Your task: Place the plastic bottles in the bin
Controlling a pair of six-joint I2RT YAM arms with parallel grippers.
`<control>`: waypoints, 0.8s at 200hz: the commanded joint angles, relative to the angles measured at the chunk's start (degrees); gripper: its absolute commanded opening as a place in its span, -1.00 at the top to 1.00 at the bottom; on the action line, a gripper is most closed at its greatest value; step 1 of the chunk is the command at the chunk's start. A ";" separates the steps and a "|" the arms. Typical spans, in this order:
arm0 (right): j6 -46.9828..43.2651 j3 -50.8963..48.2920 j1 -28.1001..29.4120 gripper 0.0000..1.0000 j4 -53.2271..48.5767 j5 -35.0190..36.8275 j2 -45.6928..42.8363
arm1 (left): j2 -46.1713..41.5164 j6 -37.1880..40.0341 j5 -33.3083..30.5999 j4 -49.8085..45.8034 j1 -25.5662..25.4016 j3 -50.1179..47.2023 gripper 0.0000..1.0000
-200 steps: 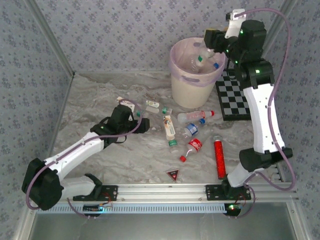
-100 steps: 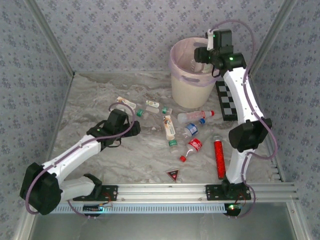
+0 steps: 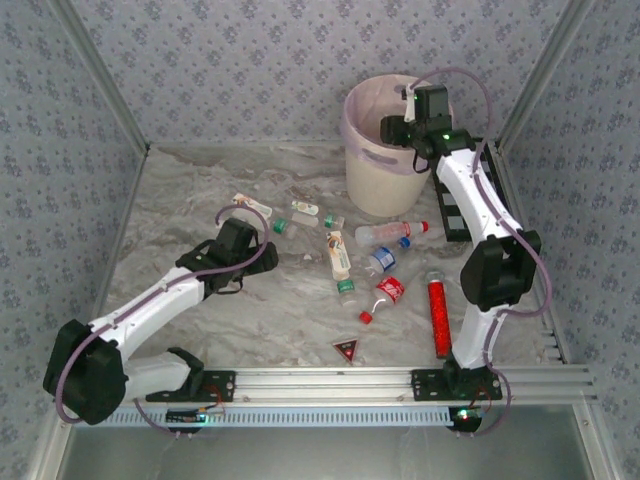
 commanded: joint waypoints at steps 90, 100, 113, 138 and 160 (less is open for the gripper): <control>0.63 11.45 -1.95 -1.00 -17.80 -9.15 -4.72 | 0.46 -7.52 9.86 8.17 5.19 -0.17 -0.78; 0.54 11.78 -2.58 -1.00 -17.73 -8.98 -5.49 | 1.16 -7.81 9.78 8.34 5.60 0.22 -0.78; 0.71 11.26 -3.35 -0.99 -17.39 -8.32 -6.00 | 2.26 -8.32 9.54 8.48 6.05 0.71 -0.78; 1.25 8.98 -4.08 -0.94 -17.00 -8.28 -8.05 | 4.91 -10.35 8.21 9.85 7.43 1.56 -0.78; 2.02 4.21 -4.02 -0.92 -14.08 -8.82 -12.56 | 8.15 -15.84 6.86 10.25 9.19 3.16 -0.78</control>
